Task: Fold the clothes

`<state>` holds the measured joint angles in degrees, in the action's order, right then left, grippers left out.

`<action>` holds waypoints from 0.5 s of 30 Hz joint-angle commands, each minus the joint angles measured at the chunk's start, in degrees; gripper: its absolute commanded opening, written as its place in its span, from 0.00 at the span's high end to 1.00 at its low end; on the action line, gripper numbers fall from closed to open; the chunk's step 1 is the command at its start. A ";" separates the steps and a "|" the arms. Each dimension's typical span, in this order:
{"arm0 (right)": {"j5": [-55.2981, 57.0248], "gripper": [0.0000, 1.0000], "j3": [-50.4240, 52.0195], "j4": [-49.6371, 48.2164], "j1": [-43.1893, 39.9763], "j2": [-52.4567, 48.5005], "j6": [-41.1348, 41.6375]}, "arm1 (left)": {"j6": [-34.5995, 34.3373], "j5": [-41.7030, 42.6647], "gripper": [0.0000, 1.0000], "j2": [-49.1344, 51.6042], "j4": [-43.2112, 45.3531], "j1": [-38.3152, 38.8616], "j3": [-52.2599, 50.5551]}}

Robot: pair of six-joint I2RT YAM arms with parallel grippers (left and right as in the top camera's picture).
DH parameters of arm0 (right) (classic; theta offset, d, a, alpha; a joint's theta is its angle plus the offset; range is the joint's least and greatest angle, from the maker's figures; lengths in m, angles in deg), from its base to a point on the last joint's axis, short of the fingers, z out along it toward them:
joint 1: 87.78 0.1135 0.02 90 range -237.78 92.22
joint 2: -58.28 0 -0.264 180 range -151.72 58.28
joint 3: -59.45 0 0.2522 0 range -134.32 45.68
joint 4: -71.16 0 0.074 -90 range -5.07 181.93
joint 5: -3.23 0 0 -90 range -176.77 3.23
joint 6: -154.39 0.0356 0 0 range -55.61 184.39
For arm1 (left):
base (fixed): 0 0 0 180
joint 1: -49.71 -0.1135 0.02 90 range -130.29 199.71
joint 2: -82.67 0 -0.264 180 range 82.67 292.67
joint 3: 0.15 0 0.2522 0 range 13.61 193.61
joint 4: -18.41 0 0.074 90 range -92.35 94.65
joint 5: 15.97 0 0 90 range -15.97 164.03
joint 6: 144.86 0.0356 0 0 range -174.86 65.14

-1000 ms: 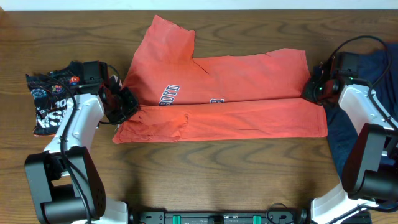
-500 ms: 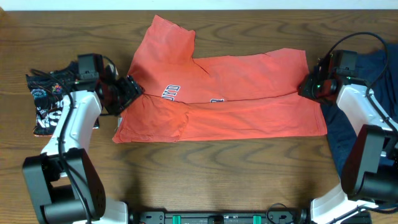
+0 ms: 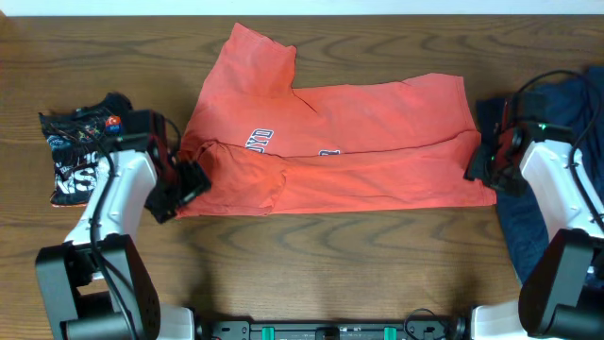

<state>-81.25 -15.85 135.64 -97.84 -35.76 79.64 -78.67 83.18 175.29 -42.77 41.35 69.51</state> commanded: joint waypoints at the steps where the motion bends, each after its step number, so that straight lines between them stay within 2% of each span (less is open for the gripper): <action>1: 1.51 0.38 4.37 -2.64 -0.11 -0.94 0.42 | -1.20 -2.34 0.20 -0.13 4.24 -0.20 -4.22; 5: 1.53 0.39 8.85 -9.07 -0.11 -0.94 0.39 | -1.38 -2.36 0.20 -0.13 10.75 -0.20 -7.69; 10: 1.51 0.41 14.21 -16.26 -0.11 -0.96 0.42 | -1.38 -2.40 0.20 -0.11 12.85 -0.24 -8.48; 12: 1.55 0.46 16.79 -20.61 -0.11 -0.96 0.37 | -1.38 -2.43 0.21 -0.11 13.07 -0.24 -8.48; 13: 1.55 0.48 18.01 -22.27 -0.11 -0.96 0.37 | -1.36 -2.73 0.25 -0.11 13.07 -0.24 -8.48; 15: 1.55 0.60 19.58 -23.61 -0.11 -0.96 0.68 | -1.38 -4.31 0.33 -0.11 13.05 -0.24 -8.48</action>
<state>-80.87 0.45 112.96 -97.82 -35.25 79.88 -79.98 81.51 175.29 -29.70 41.35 61.40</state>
